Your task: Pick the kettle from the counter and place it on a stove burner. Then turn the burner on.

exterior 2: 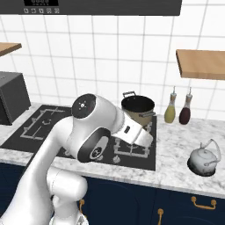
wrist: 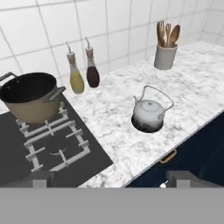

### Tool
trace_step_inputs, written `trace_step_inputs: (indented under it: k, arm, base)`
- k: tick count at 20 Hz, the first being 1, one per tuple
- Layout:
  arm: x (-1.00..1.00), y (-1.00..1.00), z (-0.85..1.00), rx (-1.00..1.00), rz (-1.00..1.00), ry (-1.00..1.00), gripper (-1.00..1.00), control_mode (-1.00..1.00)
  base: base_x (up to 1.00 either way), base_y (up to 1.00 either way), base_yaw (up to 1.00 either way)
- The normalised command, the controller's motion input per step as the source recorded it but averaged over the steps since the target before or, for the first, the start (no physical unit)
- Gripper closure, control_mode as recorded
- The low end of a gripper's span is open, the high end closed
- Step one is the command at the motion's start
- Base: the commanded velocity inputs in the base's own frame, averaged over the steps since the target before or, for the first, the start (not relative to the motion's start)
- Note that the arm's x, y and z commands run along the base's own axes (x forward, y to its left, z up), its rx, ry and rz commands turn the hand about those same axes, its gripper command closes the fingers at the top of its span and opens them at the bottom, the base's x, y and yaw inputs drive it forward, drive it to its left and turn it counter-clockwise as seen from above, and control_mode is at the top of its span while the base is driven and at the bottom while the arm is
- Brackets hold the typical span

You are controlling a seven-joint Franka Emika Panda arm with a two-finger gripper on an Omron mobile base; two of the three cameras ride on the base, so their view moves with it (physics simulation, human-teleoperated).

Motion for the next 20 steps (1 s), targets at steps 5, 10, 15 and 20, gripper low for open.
trace_step_inputs:
  k: [5,10,15,20]
  arm:
    - [-0.18,-1.0,0.01,0.0,-0.33,0.02,-1.0,-1.0]
    - [0.02,-1.0,0.0,0.02,-0.25,0.22,-1.0,-1.0]
    - [0.0,-1.0,-0.24,0.25,0.03,0.1,-1.0,-1.0]
    - [0.41,-1.0,-0.27,0.36,0.16,0.19,-1.0,-1.0]
  base:
    - [0.0,0.0,0.0]
    - [0.0,0.0,0.0]
    - [0.0,0.0,0.0]
    - [0.0,0.0,0.0]
